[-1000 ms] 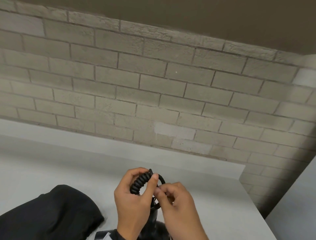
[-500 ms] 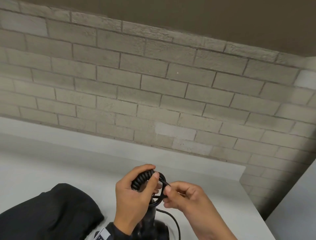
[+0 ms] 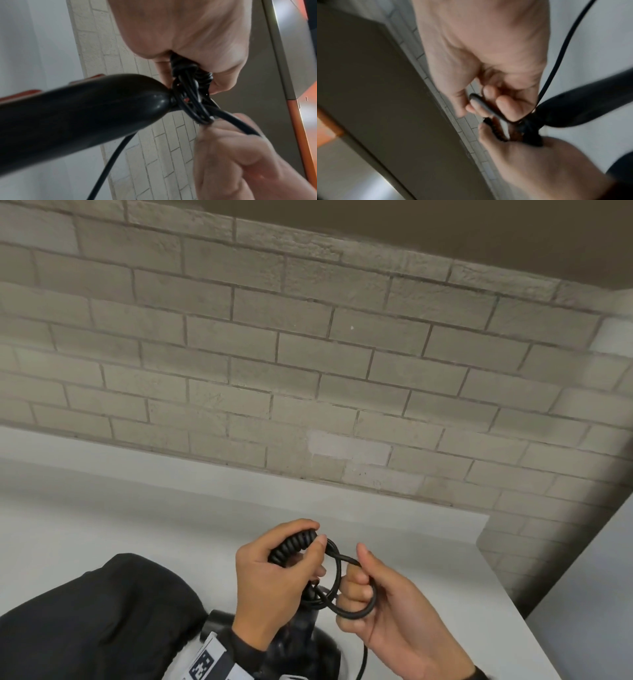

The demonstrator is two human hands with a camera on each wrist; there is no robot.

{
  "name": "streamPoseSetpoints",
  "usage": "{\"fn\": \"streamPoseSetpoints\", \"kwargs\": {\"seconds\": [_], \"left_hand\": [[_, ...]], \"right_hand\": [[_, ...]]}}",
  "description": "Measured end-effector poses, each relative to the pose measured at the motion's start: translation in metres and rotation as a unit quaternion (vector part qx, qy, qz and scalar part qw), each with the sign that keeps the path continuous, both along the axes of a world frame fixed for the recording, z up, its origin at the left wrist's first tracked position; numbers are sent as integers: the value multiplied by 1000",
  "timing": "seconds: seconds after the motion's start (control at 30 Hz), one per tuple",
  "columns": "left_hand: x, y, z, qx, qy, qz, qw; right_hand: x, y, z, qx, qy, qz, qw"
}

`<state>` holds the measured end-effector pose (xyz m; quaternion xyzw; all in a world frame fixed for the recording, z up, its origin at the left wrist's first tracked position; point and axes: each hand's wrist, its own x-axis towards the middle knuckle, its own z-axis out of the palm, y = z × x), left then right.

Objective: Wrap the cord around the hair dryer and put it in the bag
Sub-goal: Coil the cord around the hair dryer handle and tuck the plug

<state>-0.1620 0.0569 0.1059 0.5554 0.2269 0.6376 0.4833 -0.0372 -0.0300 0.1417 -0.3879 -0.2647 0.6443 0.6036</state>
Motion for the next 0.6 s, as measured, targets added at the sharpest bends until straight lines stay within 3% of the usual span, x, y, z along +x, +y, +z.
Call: {"fn": "streamPoseSetpoints", "kwargs": {"seconds": [0.1,0.2,0.27,0.37,0.47,0.53,0.6], "left_hand": [[-1,5,-1,-1,-6,20,1000],[-4,11,0,9,2,35,999],[-4,12,0,15,6,39,999],[-5,14,-4,18,-7,48,999],[-5,17,-6,10,-21,52,998],[-6,18,-6,8,-20,49,999],[-9,20,-7,9,-11,52,999]], "right_hand": [[-7,-5,-18,125,-153,-48,979],[-16,-9,-39,133,-304,-118,936],[-20,-14,-43,142,-325,-150,923],[-18,-19,-36,137,-281,-177,933],[-14,-23,-23,102,-118,-147,977],[-8,-29,-17,54,-37,-127,990],[0,-36,-22,26,-33,-79,996]]}}
